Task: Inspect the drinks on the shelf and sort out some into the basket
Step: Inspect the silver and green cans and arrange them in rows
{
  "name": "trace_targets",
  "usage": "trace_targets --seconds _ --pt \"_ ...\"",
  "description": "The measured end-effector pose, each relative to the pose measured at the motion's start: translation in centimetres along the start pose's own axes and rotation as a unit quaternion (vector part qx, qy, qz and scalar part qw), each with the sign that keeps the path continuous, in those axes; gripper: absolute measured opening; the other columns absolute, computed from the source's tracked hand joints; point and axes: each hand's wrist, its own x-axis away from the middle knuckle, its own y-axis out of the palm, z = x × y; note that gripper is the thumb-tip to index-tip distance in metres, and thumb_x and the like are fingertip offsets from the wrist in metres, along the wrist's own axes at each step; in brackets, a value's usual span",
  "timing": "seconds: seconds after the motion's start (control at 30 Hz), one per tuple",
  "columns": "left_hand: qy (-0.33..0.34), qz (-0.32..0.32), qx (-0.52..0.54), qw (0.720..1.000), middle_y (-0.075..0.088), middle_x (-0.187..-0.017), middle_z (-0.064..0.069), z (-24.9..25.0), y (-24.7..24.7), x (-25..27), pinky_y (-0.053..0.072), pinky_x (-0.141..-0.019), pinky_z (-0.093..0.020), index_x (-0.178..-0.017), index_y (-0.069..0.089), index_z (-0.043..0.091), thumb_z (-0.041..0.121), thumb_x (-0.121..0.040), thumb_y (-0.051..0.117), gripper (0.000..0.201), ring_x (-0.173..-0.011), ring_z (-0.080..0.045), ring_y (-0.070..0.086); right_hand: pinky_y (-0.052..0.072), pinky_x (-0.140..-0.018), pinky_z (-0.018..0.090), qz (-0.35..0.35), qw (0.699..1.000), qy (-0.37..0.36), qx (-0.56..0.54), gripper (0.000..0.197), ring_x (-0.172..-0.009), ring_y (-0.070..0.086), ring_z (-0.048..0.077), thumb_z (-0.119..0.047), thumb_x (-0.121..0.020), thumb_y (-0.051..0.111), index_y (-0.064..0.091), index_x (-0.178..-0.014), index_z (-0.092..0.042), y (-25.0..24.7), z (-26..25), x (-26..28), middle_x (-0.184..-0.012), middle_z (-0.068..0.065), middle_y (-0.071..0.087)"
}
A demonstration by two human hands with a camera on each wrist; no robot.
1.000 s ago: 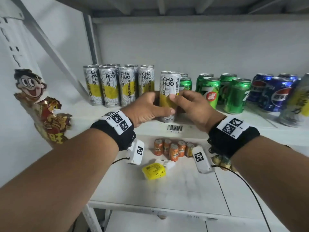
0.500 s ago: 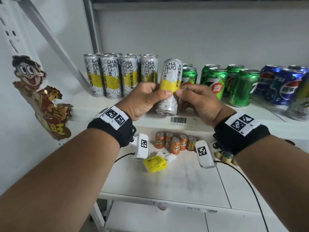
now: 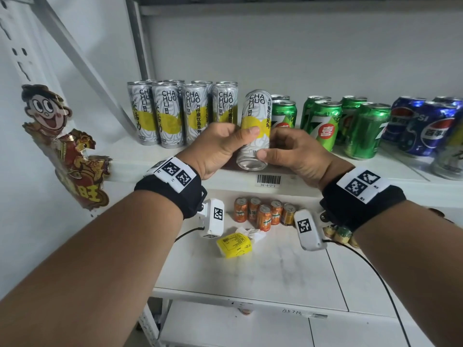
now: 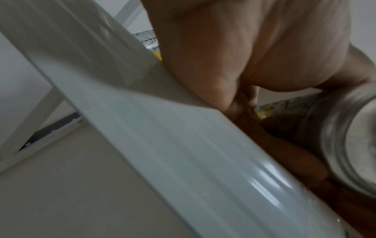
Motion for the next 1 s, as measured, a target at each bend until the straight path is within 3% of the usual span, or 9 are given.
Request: trace_targets --seconds 0.07,0.13,0.23,0.37,0.47,0.57,0.63,0.8,1.0 --pt "0.001 0.004 -0.006 1.000 0.076 -0.116 -0.032 -0.1 0.1 0.1 0.057 -0.101 -0.059 -0.117 0.070 -0.013 0.051 -0.069 0.088 0.081 -0.106 -0.043 0.075 0.057 -0.105 0.047 -0.006 1.000 -0.009 0.024 0.053 -0.112 0.073 0.031 -0.021 -0.074 0.087 0.068 -0.121 -0.003 0.1 0.0 0.0 -0.121 0.015 0.076" --pt "0.002 0.004 -0.015 1.000 0.077 -0.117 -0.029 -0.1 0.2 0.2 0.054 -0.104 -0.065 -0.121 0.070 -0.010 0.049 -0.068 0.090 0.082 -0.109 -0.045 0.075 0.057 -0.104 0.047 -0.006 0.999 -0.013 0.039 0.060 -0.116 0.071 0.034 -0.018 -0.073 0.087 0.064 -0.127 -0.001 0.1 -0.1 0.1 -0.123 0.016 0.074" --pt "0.004 0.009 -0.011 1.000 0.078 -0.105 -0.020 -0.1 0.1 0.2 0.057 -0.100 -0.062 -0.119 0.072 -0.006 0.043 -0.068 0.092 0.074 -0.095 -0.034 0.073 0.057 -0.104 0.050 -0.008 0.999 -0.010 0.039 0.068 -0.118 0.070 0.036 -0.015 -0.071 0.088 0.061 -0.132 -0.003 0.1 -0.1 0.2 -0.126 0.016 0.073" --pt "-0.005 0.006 0.003 1.000 0.078 -0.118 -0.026 -0.2 -0.1 0.1 0.064 -0.092 -0.057 -0.123 0.071 -0.003 0.040 -0.069 0.093 0.073 -0.112 -0.050 0.074 0.054 -0.106 0.056 -0.020 0.999 0.005 0.048 0.068 -0.120 0.069 0.035 0.001 -0.077 0.086 0.057 -0.138 -0.004 0.1 -0.2 0.1 -0.129 0.017 0.072" --pt "-0.004 0.002 -0.002 1.000 0.078 -0.118 -0.025 -0.3 -0.1 0.1 0.063 -0.094 -0.060 -0.124 0.071 -0.002 0.040 -0.070 0.094 0.072 -0.114 -0.050 0.073 0.053 -0.107 0.057 -0.023 0.998 0.011 0.055 0.067 -0.120 0.069 0.036 0.004 -0.079 0.086 0.057 -0.138 -0.004 0.0 -0.2 0.0 -0.129 0.017 0.072" --pt "-0.009 -0.004 0.011 1.000 0.079 -0.118 -0.021 -0.5 -0.4 0.1 0.064 -0.093 -0.055 -0.125 0.069 0.001 0.033 -0.071 0.100 0.070 -0.111 -0.040 0.077 0.054 -0.106 0.055 -0.008 0.999 -0.008 0.041 0.062 -0.119 0.070 0.035 -0.010 -0.082 0.086 0.059 -0.137 -0.005 0.1 -0.2 0.2 -0.129 0.015 0.072" --pt "-0.007 -0.014 0.024 1.000 0.079 -0.121 -0.020 -0.4 -0.6 0.2 0.065 -0.092 -0.053 -0.126 0.068 0.003 0.030 -0.065 0.103 0.075 -0.113 -0.038 0.077 0.054 -0.106 0.055 0.005 1.000 -0.022 0.021 0.055 -0.120 0.070 0.034 -0.023 -0.089 0.077 0.059 -0.139 -0.006 0.1 -0.3 0.3 -0.130 0.013 0.072" --pt "0.044 -0.030 -0.033 0.998 0.078 -0.128 -0.010 -0.3 -0.7 0.5 0.058 -0.108 -0.052 -0.131 0.071 0.009 0.016 -0.069 0.102 0.070 -0.123 -0.031 0.074 0.052 -0.108 0.057 0.023 0.997 -0.066 0.023 0.050 -0.121 0.069 0.029 -0.045 -0.095 0.072 0.066 -0.133 -0.015 0.0 -0.2 0.5 -0.129 0.007 0.073" --pt "0.063 -0.025 -0.059 0.996 0.076 -0.131 -0.010 -1.1 -0.8 0.1 0.058 -0.110 -0.047 -0.136 0.065 0.006 -0.005 -0.073 0.096 0.071 -0.127 -0.028 0.071 0.050 -0.112 0.053 0.032 0.996 -0.083 0.021 0.064 -0.128 0.065 0.027 -0.043 -0.086 0.076 0.062 -0.138 -0.009 0.1 0.0 0.5 -0.133 0.008 0.071"
